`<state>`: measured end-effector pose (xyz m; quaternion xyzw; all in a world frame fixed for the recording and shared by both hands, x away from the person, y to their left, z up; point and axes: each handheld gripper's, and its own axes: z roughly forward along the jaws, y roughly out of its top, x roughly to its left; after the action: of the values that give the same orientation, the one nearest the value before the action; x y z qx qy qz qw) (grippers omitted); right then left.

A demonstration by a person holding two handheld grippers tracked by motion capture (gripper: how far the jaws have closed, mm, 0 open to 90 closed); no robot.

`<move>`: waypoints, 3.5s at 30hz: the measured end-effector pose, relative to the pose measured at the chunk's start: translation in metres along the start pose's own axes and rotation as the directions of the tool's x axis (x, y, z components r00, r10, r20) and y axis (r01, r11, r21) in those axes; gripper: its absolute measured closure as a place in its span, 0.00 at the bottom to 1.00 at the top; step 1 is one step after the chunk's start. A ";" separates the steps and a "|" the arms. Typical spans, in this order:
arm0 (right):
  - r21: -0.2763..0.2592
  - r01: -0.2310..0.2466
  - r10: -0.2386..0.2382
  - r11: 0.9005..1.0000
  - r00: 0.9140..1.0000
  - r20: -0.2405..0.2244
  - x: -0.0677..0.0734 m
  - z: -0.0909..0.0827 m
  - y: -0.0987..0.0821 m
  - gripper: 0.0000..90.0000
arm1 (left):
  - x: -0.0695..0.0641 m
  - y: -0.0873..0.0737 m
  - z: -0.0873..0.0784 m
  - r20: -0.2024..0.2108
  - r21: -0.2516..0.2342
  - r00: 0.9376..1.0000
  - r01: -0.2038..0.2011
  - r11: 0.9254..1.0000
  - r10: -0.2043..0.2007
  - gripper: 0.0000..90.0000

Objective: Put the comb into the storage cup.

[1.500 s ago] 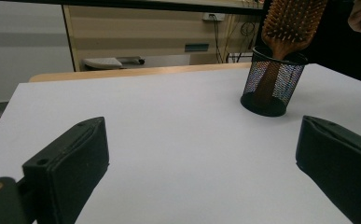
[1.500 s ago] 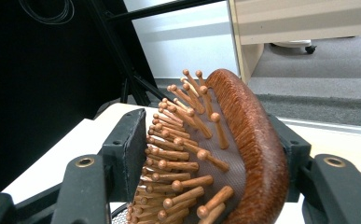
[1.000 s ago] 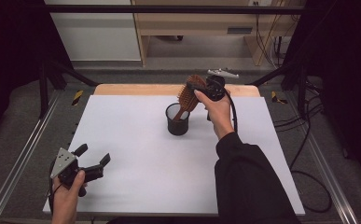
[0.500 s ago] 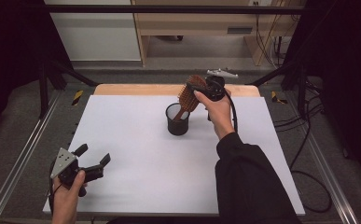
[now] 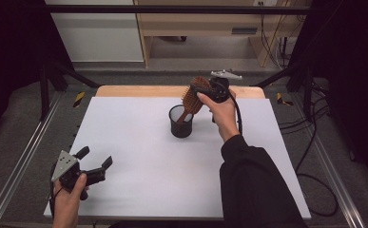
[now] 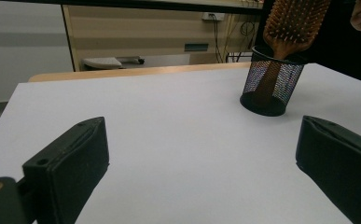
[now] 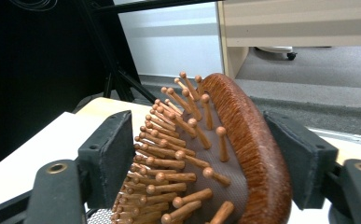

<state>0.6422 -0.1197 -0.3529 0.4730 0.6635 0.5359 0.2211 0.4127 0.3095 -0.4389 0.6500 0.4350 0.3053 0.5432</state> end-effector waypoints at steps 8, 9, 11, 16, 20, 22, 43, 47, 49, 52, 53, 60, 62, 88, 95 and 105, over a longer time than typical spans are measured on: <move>0.002 0.000 0.000 1.000 1.000 -0.001 0.001 0.000 0.000 0.24 | 0.000 0.000 0.000 0.001 0.001 1.000 0.000 1.000 0.000 0.03; 0.001 0.004 -0.004 1.000 1.000 -0.001 0.002 0.000 0.000 0.24 | 0.000 0.000 0.000 0.001 0.000 1.000 0.000 1.000 0.000 0.03; -0.003 0.003 -0.003 1.000 1.000 -0.003 0.002 0.000 0.000 0.23 | 0.000 0.000 0.000 0.001 0.001 1.000 0.000 1.000 0.000 0.03; -0.008 0.007 -0.007 1.000 1.000 -0.001 0.003 0.000 0.000 0.21 | 0.000 0.000 0.000 0.002 0.002 1.000 -0.001 1.000 0.001 0.03; -0.007 0.012 -0.012 1.000 1.000 -0.002 0.003 -0.001 0.001 0.22 | 0.000 0.000 0.000 0.004 0.000 1.000 0.001 1.000 -0.001 0.03; -0.005 0.014 -0.014 1.000 1.000 -0.001 0.003 -0.001 0.001 0.22 | 0.000 0.000 0.000 0.003 0.001 1.000 0.000 1.000 0.000 0.03; -0.046 0.051 -0.049 0.998 0.998 0.032 0.012 -0.015 0.007 0.13 | 0.000 0.000 0.000 0.006 -0.004 1.000 0.003 1.000 -0.003 0.03; -0.069 0.059 -0.056 0.996 0.998 0.041 0.014 -0.023 0.011 0.12 | 0.000 0.000 0.000 0.007 -0.005 1.000 0.004 1.000 -0.004 0.03; -0.076 0.071 -0.068 0.995 0.997 0.039 0.016 -0.027 0.012 0.11 | 0.000 0.000 0.000 0.004 -0.004 1.000 0.004 1.000 -0.004 0.03; -0.077 0.098 -0.096 0.992 0.995 0.029 0.019 -0.034 0.013 0.10 | 0.000 0.000 0.000 0.003 -0.004 1.000 0.005 1.000 -0.005 0.03; -0.076 0.105 -0.103 0.992 0.994 0.026 0.020 -0.036 0.014 0.10 | 0.000 0.000 0.000 0.004 -0.004 1.000 0.004 1.000 -0.004 0.03; -0.090 0.125 -0.124 0.988 0.992 0.019 0.022 -0.049 0.013 0.10 | 0.000 0.000 -0.001 -0.001 -0.006 1.000 0.003 1.000 -0.003 0.03; -0.091 0.122 -0.122 0.988 0.992 0.012 0.020 -0.053 0.013 0.11 | 0.000 0.000 -0.001 -0.002 -0.008 1.000 0.002 1.000 -0.002 0.03; -0.153 0.125 -0.128 0.980 0.992 -0.013 0.001 -0.106 0.015 0.08 | 0.002 0.001 -0.003 -0.016 -0.024 1.000 0.000 1.000 0.000 0.03; -0.180 0.143 -0.144 0.973 0.990 0.010 -0.006 -0.117 0.009 0.05 | 0.002 0.000 -0.004 -0.022 -0.025 1.000 -0.001 1.000 0.000 0.03; -0.199 0.170 -0.163 0.965 0.985 0.050 -0.015 -0.137 -0.005 0.05 | 0.003 0.001 -0.006 -0.026 -0.033 1.000 -0.004 0.999 0.003 0.03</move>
<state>0.5375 -0.2019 -0.3156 0.3996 0.6389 0.5724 0.3233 0.4092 0.3145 -0.4368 0.6376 0.4357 0.3218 0.5478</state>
